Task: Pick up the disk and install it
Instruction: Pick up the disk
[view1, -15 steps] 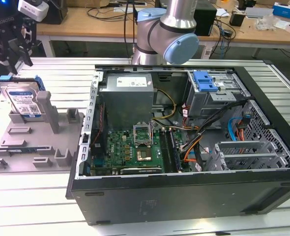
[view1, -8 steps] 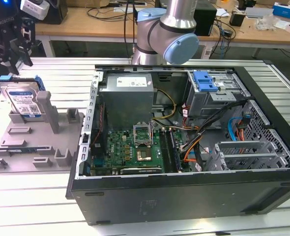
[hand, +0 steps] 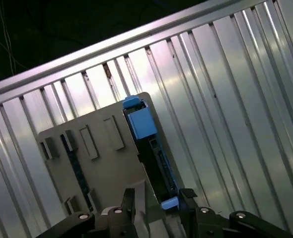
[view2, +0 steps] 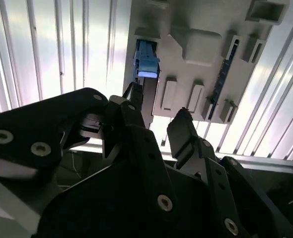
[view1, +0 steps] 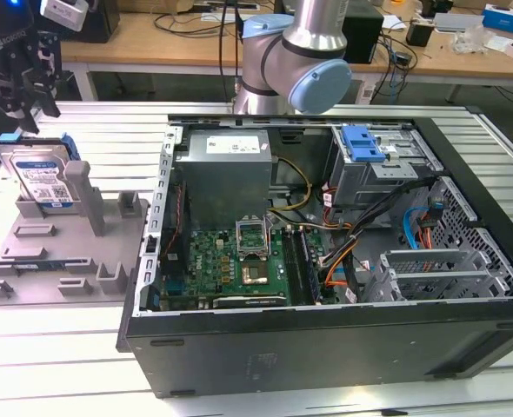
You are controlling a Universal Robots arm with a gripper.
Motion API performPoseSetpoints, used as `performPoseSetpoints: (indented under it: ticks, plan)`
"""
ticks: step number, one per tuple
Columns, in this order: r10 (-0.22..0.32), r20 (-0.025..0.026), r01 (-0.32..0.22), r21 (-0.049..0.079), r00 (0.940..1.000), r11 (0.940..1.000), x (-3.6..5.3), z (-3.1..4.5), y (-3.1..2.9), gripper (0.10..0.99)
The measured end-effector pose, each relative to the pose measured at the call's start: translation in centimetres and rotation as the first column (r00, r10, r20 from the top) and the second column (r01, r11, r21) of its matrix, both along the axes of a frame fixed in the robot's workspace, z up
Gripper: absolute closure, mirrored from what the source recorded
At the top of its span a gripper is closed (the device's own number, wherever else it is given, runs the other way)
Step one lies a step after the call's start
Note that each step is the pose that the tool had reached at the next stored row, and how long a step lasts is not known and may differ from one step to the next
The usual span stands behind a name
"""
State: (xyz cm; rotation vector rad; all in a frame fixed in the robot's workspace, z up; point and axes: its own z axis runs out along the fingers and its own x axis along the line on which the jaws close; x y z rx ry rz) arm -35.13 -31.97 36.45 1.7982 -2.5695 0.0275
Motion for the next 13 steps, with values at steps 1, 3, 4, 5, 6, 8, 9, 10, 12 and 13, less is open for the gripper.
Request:
performPoseSetpoints:
  ticks: [1, 3, 4, 5, 6, 8, 9, 10, 12, 13]
  plan:
    - [0.012, 0.0029, -0.012, -0.001, 0.9999, 0.9999, 0.00, -0.01, 0.02, 0.604]
    - [0.050, 0.0107, -0.050, -0.003, 0.9987, 0.9987, 0.00, -0.06, 0.06, 0.604]
    - [0.073, 0.0136, -0.073, -0.005, 0.9972, 0.9973, 0.00, -0.08, 0.08, 0.604]
    - [0.092, 0.0154, -0.092, -0.005, 0.9957, 0.9958, 0.00, -0.10, 0.11, 0.604]
    - [0.108, 0.0160, -0.108, -0.006, 0.9941, 0.9942, -0.01, -0.11, 0.13, 0.604]
    - [0.147, 0.0163, -0.147, -0.006, 0.9890, 0.9891, 0.00, -0.13, 0.40, 0.604]
    - [0.148, 0.0161, -0.148, -0.007, 0.9888, 0.9889, 0.00, -0.13, 0.48, 0.604]
    - [0.148, 0.0161, -0.148, -0.007, 0.9888, 0.9889, -0.01, -0.13, 0.49, 0.604]
    - [0.148, 0.0160, -0.148, -0.007, 0.9888, 0.9889, 0.00, -0.13, 0.49, 0.604]
    - [0.149, 0.0159, -0.149, -0.007, 0.9888, 0.9889, 0.00, -0.13, 0.55, 0.604]
